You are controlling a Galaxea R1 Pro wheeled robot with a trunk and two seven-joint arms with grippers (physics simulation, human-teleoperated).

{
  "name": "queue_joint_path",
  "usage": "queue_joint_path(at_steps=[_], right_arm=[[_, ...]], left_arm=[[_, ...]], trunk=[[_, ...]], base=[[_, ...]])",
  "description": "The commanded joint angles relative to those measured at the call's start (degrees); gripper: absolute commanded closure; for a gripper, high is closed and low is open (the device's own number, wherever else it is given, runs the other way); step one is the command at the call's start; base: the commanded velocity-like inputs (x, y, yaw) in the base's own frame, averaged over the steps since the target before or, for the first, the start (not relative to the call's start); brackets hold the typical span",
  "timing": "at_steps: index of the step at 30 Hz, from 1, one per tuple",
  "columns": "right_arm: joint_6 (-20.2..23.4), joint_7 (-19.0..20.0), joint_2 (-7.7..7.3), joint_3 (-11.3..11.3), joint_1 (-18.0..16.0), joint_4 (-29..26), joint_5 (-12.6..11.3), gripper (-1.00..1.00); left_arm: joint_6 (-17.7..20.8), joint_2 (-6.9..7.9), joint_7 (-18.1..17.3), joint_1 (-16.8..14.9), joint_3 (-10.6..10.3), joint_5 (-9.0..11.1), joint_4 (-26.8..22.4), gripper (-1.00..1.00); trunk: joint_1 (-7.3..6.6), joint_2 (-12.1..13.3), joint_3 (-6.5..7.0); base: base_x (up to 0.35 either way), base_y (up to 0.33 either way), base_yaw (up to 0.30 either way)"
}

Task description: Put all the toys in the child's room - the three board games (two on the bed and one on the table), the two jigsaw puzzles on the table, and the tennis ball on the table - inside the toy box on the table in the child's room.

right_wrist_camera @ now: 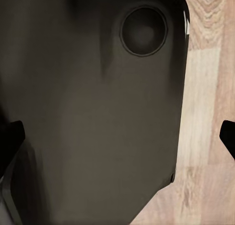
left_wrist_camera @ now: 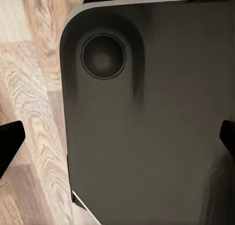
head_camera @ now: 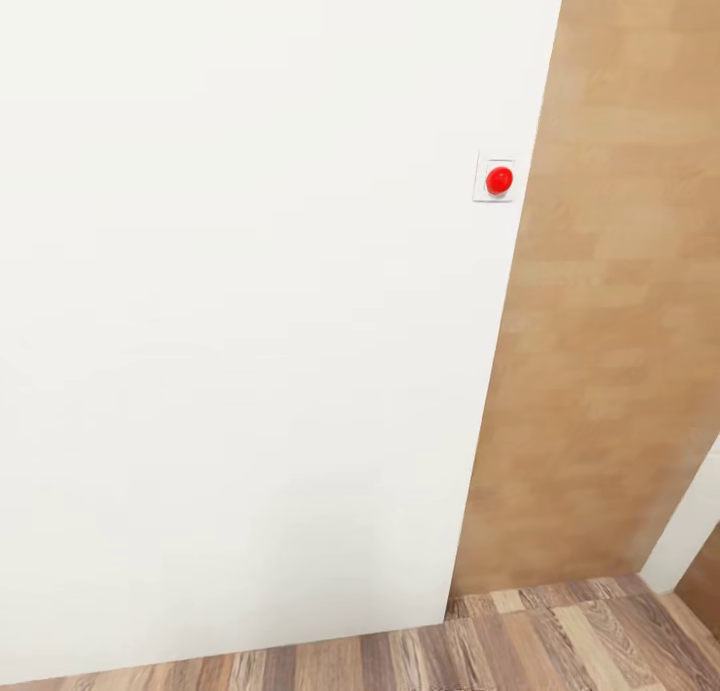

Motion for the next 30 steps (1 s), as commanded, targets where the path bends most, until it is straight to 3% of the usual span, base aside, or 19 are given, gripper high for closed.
queue_joint_path(at_steps=[1, 30], right_arm=[[0.0, 0.0, 0.0, 0.0, 0.0, 0.0, -0.1, -1.0], [0.0, 0.0, -0.1, -0.1, 0.0, 0.0, -0.1, -1.0]], left_arm=[[-0.2, -0.01, 0.0, 0.0, 0.0, 0.0, 0.0, -1.0], [-0.2, 0.01, 0.0, 0.0, 0.0, 0.0, 0.0, -1.0]], trunk=[[0.0, 0.0, -0.04], [0.0, 0.0, -0.04]], base=[[0.0, 0.0, -0.257], [0.0, 0.0, -0.259]])
